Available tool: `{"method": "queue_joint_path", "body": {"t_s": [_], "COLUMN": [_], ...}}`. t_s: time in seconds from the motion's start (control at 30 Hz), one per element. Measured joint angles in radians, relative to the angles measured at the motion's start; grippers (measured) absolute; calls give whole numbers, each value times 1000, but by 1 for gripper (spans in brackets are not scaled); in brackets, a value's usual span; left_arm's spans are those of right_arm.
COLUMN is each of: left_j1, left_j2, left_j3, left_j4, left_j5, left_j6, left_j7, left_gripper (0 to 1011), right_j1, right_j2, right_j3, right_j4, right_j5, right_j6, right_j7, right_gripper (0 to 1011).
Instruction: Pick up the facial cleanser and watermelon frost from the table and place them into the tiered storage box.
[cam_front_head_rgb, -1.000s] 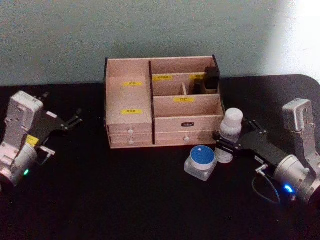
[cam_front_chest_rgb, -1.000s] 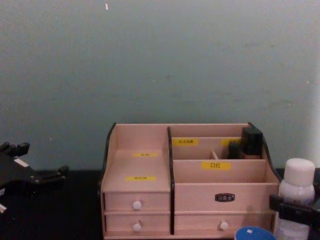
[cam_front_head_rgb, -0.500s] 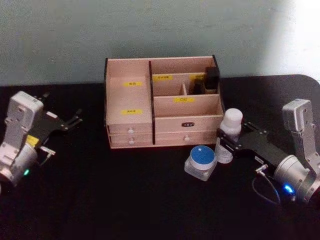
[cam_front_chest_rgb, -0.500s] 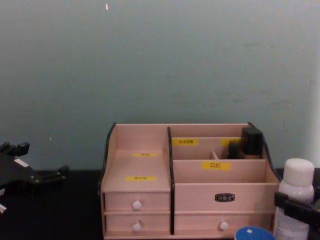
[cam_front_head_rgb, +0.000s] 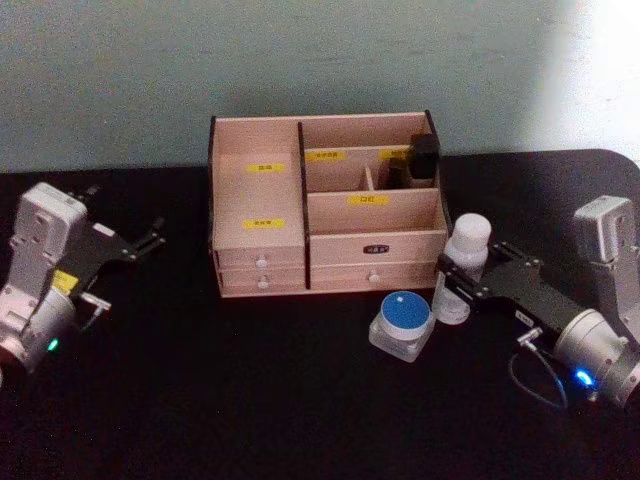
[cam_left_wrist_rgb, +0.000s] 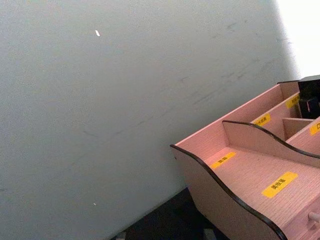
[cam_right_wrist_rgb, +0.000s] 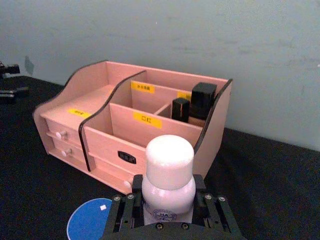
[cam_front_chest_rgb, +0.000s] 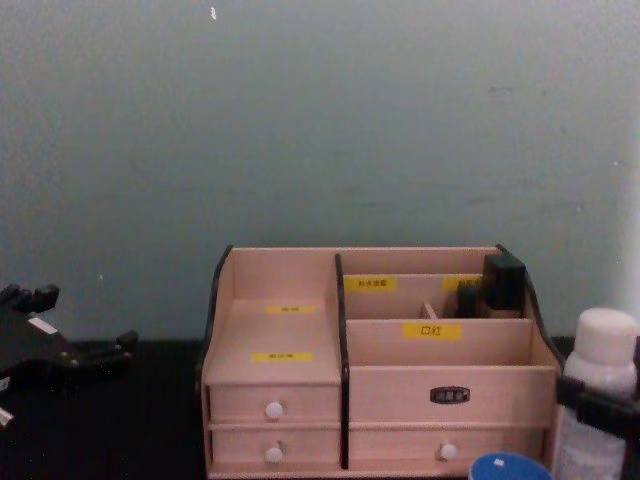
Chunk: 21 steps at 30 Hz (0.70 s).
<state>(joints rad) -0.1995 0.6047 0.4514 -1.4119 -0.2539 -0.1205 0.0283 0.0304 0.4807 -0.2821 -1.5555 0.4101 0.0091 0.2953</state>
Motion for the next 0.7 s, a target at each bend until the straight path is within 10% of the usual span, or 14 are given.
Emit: {"method": "queue_joint_path", "body": {"t_s": [0.43,0.7], "left_j1": [0,0], "left_j2": [0,0], "left_j3": [0,0], "left_j4": [0,0], "left_j5": [0,0], "left_j6": [0,0], "left_j7": [0,0], "left_gripper": [1001,1001], "right_j1": [-62,5], "right_j2": [37,38], "right_j3": [90,80], "right_j4": [-170,-173], "right_j5": [69,97], "right_j6": [39,46], "right_j7": [71,104], "right_gripper": [590,590]}}
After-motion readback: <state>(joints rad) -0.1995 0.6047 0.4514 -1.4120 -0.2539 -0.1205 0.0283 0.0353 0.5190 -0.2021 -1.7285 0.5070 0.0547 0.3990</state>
